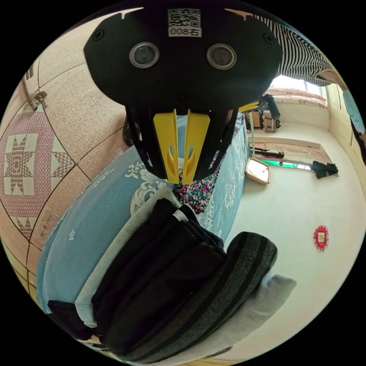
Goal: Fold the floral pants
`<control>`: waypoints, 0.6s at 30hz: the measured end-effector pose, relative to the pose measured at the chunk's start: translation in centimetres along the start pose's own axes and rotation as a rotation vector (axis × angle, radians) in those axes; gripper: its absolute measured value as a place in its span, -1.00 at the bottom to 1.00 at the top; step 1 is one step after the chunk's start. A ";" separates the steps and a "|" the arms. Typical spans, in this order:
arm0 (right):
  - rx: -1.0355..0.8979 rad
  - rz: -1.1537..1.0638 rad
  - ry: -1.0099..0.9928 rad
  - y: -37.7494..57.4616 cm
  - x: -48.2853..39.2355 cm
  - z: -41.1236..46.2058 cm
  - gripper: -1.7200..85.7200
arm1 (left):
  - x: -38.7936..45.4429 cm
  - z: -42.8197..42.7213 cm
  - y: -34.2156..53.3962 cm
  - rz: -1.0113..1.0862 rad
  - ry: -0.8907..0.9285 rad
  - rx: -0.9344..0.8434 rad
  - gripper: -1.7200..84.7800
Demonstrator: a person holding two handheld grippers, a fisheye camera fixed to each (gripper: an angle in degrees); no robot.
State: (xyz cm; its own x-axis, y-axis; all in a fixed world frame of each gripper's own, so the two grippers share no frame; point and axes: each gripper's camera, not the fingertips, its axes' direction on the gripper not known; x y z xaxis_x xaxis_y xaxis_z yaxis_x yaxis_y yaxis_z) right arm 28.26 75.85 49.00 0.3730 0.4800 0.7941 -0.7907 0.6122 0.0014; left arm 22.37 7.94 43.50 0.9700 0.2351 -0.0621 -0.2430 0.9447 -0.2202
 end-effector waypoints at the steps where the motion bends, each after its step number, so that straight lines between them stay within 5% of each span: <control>1: 0.007 0.001 -0.011 0.1 0.1 0.0 -0.86 | -0.2 -0.2 -1.6 0.017 0.037 0.040 -0.87; 6: -0.004 0.005 -0.006 0.5 0.6 1.1 -0.78 | -0.9 0.9 -9.9 0.103 0.093 0.112 -0.82; 18: -0.028 -0.013 0.132 -0.1 -0.4 5.1 -0.84 | -3.4 8.2 -24.8 0.043 0.101 -0.081 -0.85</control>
State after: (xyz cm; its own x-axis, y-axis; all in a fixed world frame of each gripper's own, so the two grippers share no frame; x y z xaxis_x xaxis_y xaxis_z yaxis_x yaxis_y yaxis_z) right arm 25.77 72.39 51.75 0.4454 0.5491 0.7072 -0.7723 0.6352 -0.0067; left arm 25.12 -14.38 57.15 0.9541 0.2466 -0.1699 -0.2879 0.9116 -0.2934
